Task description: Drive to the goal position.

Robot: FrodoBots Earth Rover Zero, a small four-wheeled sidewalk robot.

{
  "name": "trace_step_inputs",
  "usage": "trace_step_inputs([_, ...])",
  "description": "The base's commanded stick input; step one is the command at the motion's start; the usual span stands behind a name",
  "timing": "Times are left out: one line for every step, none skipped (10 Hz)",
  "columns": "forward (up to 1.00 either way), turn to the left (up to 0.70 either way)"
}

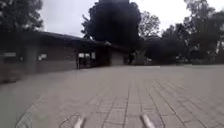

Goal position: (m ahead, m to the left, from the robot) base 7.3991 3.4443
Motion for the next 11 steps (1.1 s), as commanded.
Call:
trace_step_inputs([0.98,0.38])
trace_step_inputs([0.98,0.38])
trace_step_inputs([0.98,0.38])
trace_step_inputs([0.98,0.38])
trace_step_inputs([0.98,0.38])
trace_step_inputs([0.98,0.38])
trace_step_inputs([0.98,0.37])
trace_step_inputs([0.98,0.27])
trace_step_inputs([0.24,0.00])
trace_step_inputs([0.00,0.00])
trace_step_inputs([0.00,0.00])
